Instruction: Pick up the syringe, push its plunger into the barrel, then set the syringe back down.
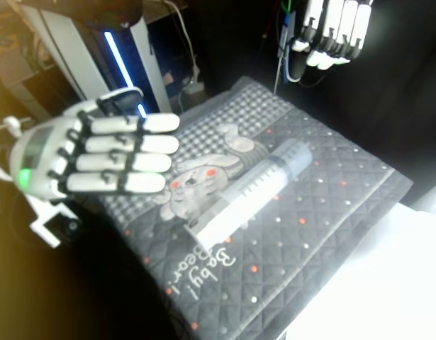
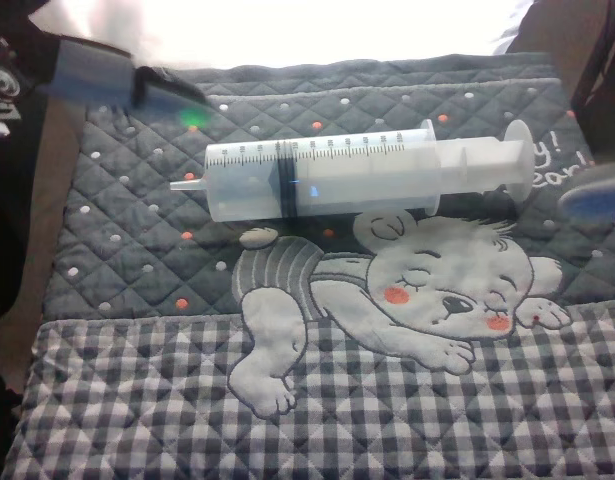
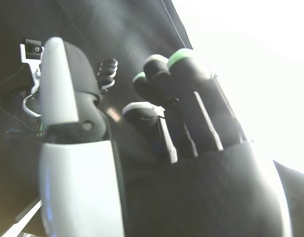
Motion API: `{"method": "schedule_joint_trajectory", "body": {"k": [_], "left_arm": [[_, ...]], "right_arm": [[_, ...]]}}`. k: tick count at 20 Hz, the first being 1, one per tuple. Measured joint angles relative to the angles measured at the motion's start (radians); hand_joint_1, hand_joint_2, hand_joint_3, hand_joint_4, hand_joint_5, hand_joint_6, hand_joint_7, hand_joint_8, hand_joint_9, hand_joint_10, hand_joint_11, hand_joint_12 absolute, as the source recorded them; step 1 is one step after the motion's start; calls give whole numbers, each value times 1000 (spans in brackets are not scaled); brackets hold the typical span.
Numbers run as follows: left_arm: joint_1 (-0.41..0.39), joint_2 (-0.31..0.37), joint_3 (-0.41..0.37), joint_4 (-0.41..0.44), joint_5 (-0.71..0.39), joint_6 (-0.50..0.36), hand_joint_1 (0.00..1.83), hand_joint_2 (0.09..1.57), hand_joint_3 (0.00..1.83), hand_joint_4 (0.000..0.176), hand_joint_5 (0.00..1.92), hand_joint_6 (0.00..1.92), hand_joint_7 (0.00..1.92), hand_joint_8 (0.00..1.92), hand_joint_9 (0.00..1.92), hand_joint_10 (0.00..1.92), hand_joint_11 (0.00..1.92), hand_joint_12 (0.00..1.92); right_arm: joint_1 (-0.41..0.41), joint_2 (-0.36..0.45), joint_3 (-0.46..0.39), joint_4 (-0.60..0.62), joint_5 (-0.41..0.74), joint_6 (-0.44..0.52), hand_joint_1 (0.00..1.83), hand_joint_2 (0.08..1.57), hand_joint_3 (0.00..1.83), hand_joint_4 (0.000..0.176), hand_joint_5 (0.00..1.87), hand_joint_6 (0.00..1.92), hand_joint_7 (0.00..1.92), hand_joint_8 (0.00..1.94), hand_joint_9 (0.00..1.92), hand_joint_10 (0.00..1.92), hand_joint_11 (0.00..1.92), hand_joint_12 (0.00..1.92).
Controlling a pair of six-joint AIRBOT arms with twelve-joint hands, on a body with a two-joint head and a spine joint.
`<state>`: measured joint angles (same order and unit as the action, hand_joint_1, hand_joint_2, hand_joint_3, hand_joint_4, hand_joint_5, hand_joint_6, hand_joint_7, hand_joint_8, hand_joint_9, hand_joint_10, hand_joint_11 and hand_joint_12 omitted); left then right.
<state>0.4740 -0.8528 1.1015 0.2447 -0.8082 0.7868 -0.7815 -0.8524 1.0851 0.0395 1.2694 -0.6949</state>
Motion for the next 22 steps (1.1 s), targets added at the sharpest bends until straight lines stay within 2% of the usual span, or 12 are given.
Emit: {"method": "schedule_joint_trajectory", "body": {"k": [1, 2, 4, 6, 7, 8, 10, 11, 14, 18, 20, 22], "left_arm": [[0, -5, 1, -6, -3, 0, 516, 791, 2, 28, 153, 1, 295, 2, 274, 5, 0, 656], [0, -6, 1, -4, -3, 0, 527, 796, 3, 23, 146, 0, 294, 1, 274, 4, 0, 645], [0, -17, 10, -2, 8, 0, 569, 785, 0, 29, 97, 0, 288, 2, 261, 1, 0, 611], [0, -29, 22, -4, 22, 0, 639, 796, 1, 12, 88, 0, 296, 4, 280, 8, 37, 631], [-8, -49, 40, 11, 58, -6, 715, 698, 0, 89, 94, 0, 262, 0, 265, 3, 10, 454], [-16, -58, 51, 27, 76, -24, 710, 701, 0, 75, 78, 0, 265, 1, 280, 8, 18, 441], [-35, -105, 114, 105, 116, -156, 696, 696, 0, 54, 51, 0, 255, 0, 285, 7, 39, 439], [-39, -118, 132, 124, 127, -198, 672, 684, 2, 6, 39, 0, 253, 0, 296, 1, 120, 384], [-61, -168, 199, 249, 194, -349, 589, 658, 0, 0, 24, 0, 277, 13, 260, 1, 90, 339], [-126, -246, 296, 612, 286, -702, 550, 649, 0, 0, 37, 6, 276, 7, 248, 11, 124, 347], [-135, -282, 350, 745, 292, -861, 535, 663, 3, 0, 11, 0, 237, 0, 240, 5, 110, 336], [-135, -303, 377, 819, 309, -940, 527, 671, 0, 0, 0, 0, 221, 7, 231, 9, 110, 250]], "right_arm": [[0, 0, 0, 2, -8, 0, 732, 633, 11, 43, 24, 0, 257, 7, 218, 13, 16, 482], [0, 0, -1, 0, -5, 2, 727, 638, 11, 29, 17, 0, 264, 8, 225, 13, 27, 489], [0, 0, -1, 2, -3, 2, 723, 625, 3, 42, 15, 0, 272, 9, 224, 10, 27, 487], [0, 0, -3, 0, -3, 3, 744, 626, 2, 42, 19, 1, 279, 10, 226, 9, 33, 487], [0, 0, -3, -1, -3, 3, 705, 605, 0, 36, 24, 3, 290, 11, 246, 15, 47, 491], [0, 0, -3, 1, -4, 3, 709, 622, 2, 35, 18, 0, 284, 8, 241, 11, 45, 490], [0, 0, -3, 0, -3, 3, 728, 648, 12, 34, 10, 0, 270, 0, 234, 6, 27, 486], [0, 0, -3, 0, -3, 3, 735, 651, 11, 37, 7, 0, 263, 0, 228, 3, 20, 485], [0, -2, -3, 2, -2, 3, 741, 634, 2, 64, 15, 3, 257, 0, 219, 0, 16, 485], [0, -8, -3, 2, -2, 3, 751, 627, 0, 66, 12, 0, 266, 3, 224, 1, 25, 485], [0, -12, -2, 2, -4, 3, 765, 640, 4, 70, 25, 5, 269, 4, 234, 5, 18, 484], [0, -12, -2, 2, -2, 3, 754, 643, 0, 59, 20, 1, 269, 3, 239, 3, 10, 532]]}}
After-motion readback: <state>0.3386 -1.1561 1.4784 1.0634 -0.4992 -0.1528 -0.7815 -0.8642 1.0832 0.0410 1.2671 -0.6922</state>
